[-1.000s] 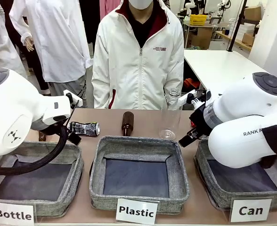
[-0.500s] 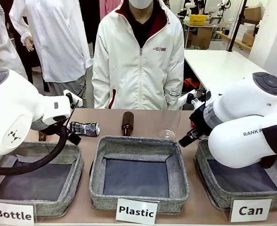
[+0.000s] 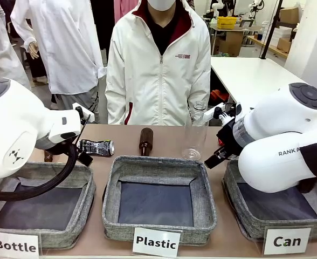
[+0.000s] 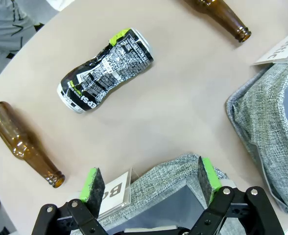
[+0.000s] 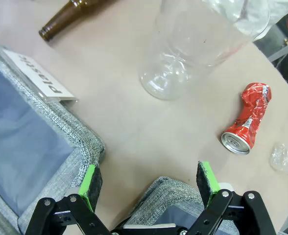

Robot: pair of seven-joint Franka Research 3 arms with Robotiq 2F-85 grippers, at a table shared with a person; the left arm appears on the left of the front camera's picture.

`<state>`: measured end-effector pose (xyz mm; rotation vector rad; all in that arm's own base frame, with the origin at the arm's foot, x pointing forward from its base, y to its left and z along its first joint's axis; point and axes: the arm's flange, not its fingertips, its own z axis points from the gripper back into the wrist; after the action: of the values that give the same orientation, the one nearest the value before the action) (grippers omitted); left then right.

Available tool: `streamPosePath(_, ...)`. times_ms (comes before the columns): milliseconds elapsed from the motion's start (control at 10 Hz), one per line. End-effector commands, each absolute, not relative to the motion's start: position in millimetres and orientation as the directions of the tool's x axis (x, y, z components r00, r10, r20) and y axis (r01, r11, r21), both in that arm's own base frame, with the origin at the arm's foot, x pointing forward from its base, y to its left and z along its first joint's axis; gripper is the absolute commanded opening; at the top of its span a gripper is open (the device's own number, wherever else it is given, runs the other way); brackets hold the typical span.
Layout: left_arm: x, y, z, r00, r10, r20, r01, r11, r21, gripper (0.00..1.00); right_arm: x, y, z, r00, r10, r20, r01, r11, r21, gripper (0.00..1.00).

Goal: Sort the can waste into the basket.
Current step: Pick up the can waste from the table and place it in the right Fabric basket.

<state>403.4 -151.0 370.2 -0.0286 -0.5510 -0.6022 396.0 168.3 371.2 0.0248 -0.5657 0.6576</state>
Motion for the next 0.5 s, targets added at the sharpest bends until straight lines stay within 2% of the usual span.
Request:
streamPosePath(0,403.4,-151.0,370.3,0.685,-0.53,0.5,0.545,0.828,0.131,0.98,396.1,168.2,371.3,0.647,0.571,0.505,-0.584,0.797,-0.152,1.0)
streamPosePath(400,403.4,-151.0,370.3,0.685,-0.53,0.5,0.545,0.828,0.131,0.98,396.1,168.2,371.3,0.647,0.571,0.505,-0.584,0.797,-0.152,1.0)
